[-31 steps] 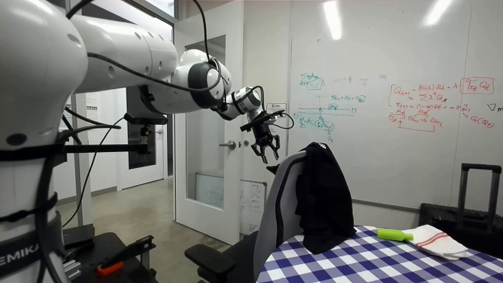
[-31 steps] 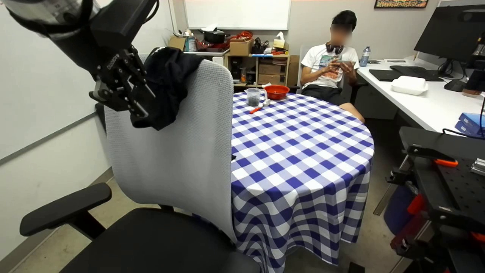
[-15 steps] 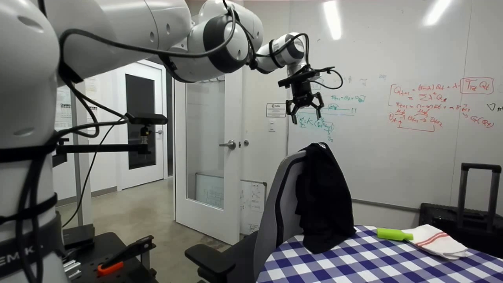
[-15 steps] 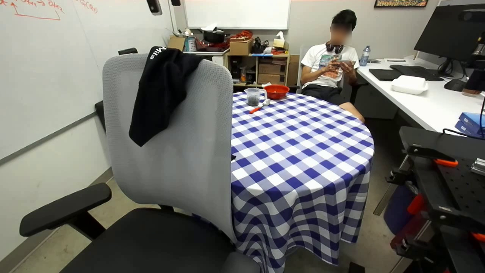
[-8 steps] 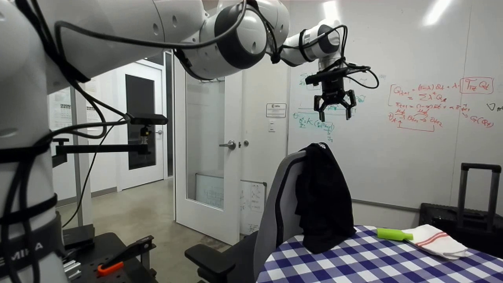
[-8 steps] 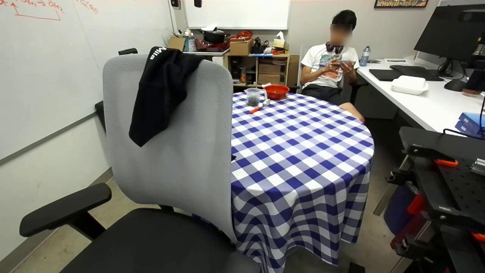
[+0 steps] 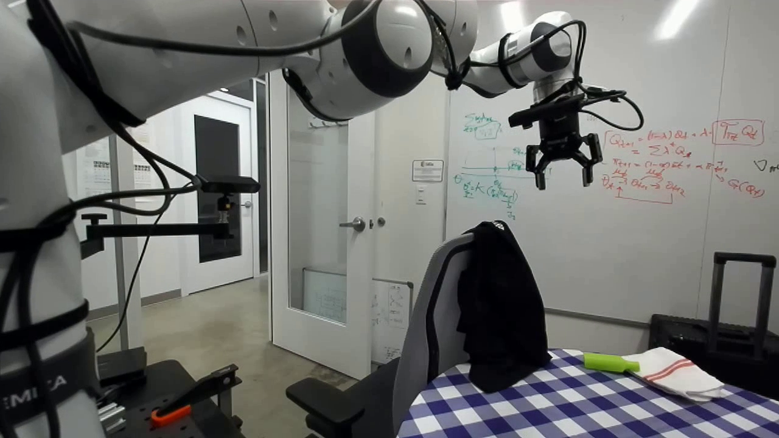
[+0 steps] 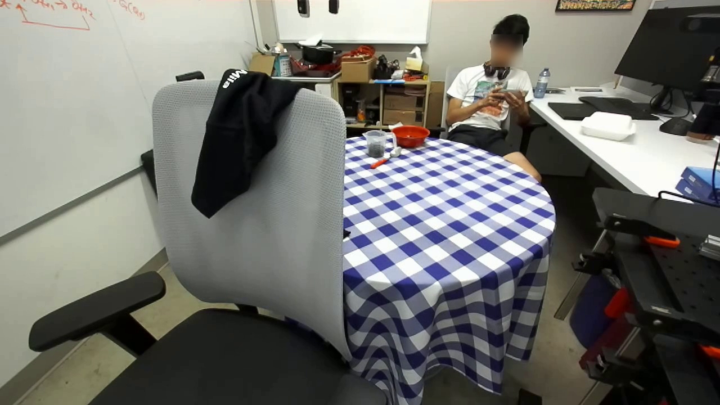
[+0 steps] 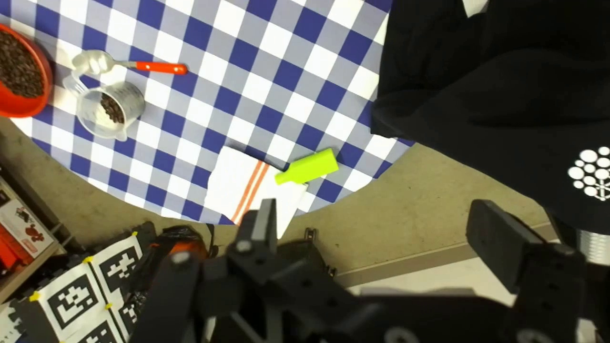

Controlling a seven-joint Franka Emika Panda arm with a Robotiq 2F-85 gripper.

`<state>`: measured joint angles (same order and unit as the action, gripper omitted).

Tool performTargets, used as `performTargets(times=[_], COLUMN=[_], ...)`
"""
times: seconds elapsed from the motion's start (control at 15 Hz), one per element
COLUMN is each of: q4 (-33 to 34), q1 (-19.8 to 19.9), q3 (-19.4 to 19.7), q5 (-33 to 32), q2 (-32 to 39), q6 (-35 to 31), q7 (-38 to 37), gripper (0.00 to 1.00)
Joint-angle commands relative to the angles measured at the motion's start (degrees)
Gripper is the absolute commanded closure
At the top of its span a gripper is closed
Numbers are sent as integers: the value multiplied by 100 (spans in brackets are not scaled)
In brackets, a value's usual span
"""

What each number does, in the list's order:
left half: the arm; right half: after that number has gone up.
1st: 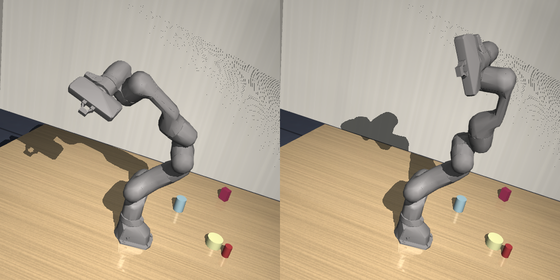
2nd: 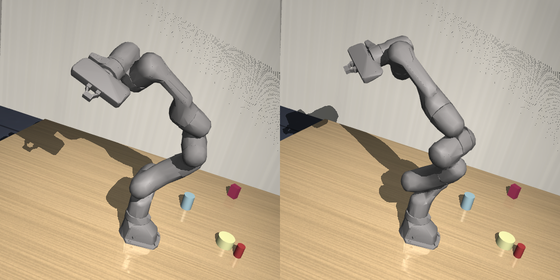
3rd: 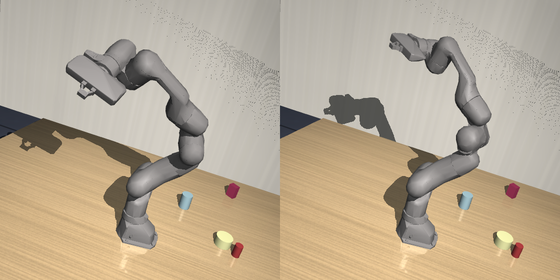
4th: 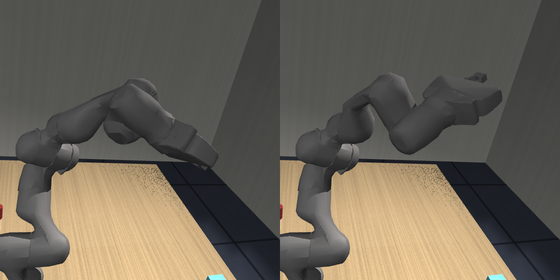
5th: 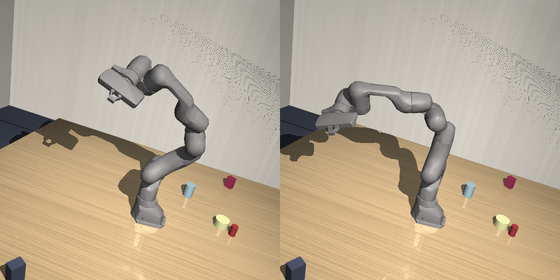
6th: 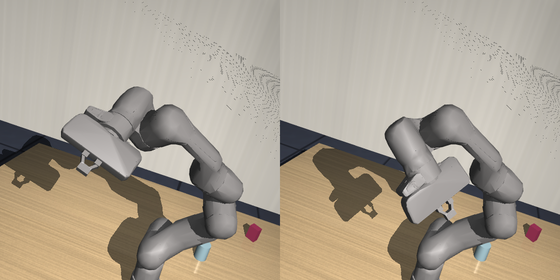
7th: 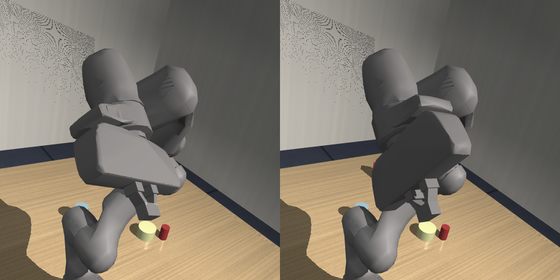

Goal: Put the cloth on the head rest

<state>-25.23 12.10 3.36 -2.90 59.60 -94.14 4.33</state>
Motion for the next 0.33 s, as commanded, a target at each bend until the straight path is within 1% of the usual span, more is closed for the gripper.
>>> performTargets(times=[0.0,0.27], q4=[-106,-114], q1=[44,92], q3=[36,41], q5=[18,20], q2=[-55,-55], q6=[9,46], q7=[-2,-2], gripper=[0,0])
